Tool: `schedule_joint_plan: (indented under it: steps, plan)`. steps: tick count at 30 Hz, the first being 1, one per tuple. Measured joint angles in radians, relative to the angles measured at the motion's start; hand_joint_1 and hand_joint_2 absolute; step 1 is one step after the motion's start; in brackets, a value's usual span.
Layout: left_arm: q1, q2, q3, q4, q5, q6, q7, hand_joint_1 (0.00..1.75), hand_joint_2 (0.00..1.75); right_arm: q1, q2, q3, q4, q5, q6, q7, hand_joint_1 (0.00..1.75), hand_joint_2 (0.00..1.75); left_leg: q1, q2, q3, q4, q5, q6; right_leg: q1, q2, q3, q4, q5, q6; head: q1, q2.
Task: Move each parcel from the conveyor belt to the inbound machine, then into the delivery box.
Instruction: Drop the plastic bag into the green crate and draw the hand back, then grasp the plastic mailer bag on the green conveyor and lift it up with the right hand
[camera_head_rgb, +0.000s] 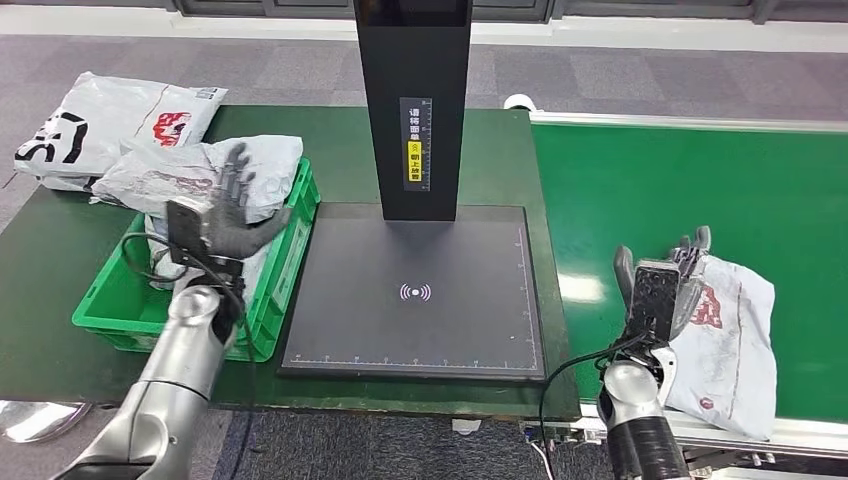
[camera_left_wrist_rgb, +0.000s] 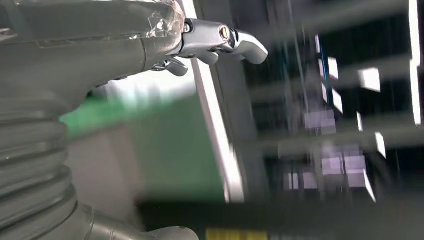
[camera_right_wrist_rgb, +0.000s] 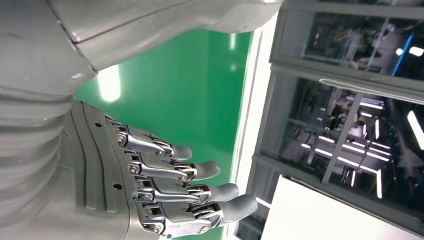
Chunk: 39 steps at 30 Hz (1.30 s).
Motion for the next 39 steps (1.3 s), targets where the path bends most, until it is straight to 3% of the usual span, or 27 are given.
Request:
schedule_joint_plan:
  steps: [7, 12, 19, 23, 27, 30, 36, 39]
  plan:
    - [0.037, -0.069, -0.173, 0.050, 0.005, -0.059, -0.049, 0.00, 1.75, -0.022, -0.013, 0.000, 0.121, 0.084, -0.074, 0.016, 0.00, 1.75, -0.001, 0.002, 0.000, 0.000, -0.001, 0.001, -0.001, 0.001, -0.001, 0.000, 0.000, 0.000, 0.000, 0.000]
    - [0.034, -0.103, -0.214, 0.113, 0.025, -0.089, -0.041, 0.00, 1.75, -0.064, -0.023, -0.017, 0.221, 0.220, -0.128, 0.072, 0.00, 1.75, -0.001, 0.002, 0.000, 0.000, -0.002, 0.000, 0.001, 0.002, -0.002, 0.000, 0.000, 0.000, 0.000, 0.000]
    - [0.023, -0.136, -0.238, 0.176, 0.026, -0.089, -0.044, 0.00, 1.75, -0.094, -0.025, -0.053, 0.305, 0.294, -0.136, 0.096, 0.00, 1.75, 0.000, 0.004, -0.001, 0.000, -0.002, 0.000, 0.000, 0.003, -0.002, 0.000, 0.000, 0.000, 0.000, 0.000]
    - [0.001, -0.151, -0.249, 0.219, 0.022, -0.068, -0.042, 0.00, 1.75, -0.122, -0.026, -0.120, 0.364, 0.552, -0.136, 0.240, 0.00, 1.75, 0.000, 0.002, -0.001, 0.000, -0.002, 0.000, 0.000, 0.002, -0.002, 0.000, 0.000, 0.000, 0.000, 0.000]
    - [-0.028, -0.168, -0.254, 0.267, 0.006, -0.017, -0.038, 0.00, 1.75, -0.153, -0.042, -0.190, 0.470, 0.858, -0.136, 0.503, 0.00, 1.75, 0.000, 0.002, -0.001, 0.000, -0.002, 0.000, 0.000, 0.002, -0.002, 0.000, 0.000, 0.000, 0.000, 0.000]
    - [-0.048, -0.172, -0.256, 0.295, 0.001, 0.011, -0.033, 0.00, 1.75, -0.169, -0.067, -0.198, 0.567, 0.985, -0.128, 0.673, 0.00, 1.75, -0.001, 0.002, -0.001, 0.000, -0.002, 0.001, 0.000, 0.002, -0.002, 0.000, 0.000, 0.000, 0.000, 0.000]
    - [-0.065, -0.173, -0.256, 0.331, 0.001, 0.021, -0.032, 0.00, 1.75, -0.174, -0.098, -0.200, 0.673, 1.023, -0.112, 0.738, 0.00, 1.75, 0.000, 0.002, -0.001, 0.000, -0.002, 0.001, 0.000, 0.002, -0.002, 0.000, 0.000, 0.000, 0.000, 0.000]
    - [-0.068, -0.173, -0.256, 0.340, 0.001, 0.021, -0.041, 0.00, 1.75, -0.180, -0.106, -0.200, 0.702, 1.047, -0.046, 0.806, 0.00, 1.75, 0.000, 0.002, -0.001, 0.000, -0.002, 0.001, 0.000, 0.002, -0.002, 0.000, 0.000, 0.000, 0.000, 0.000]
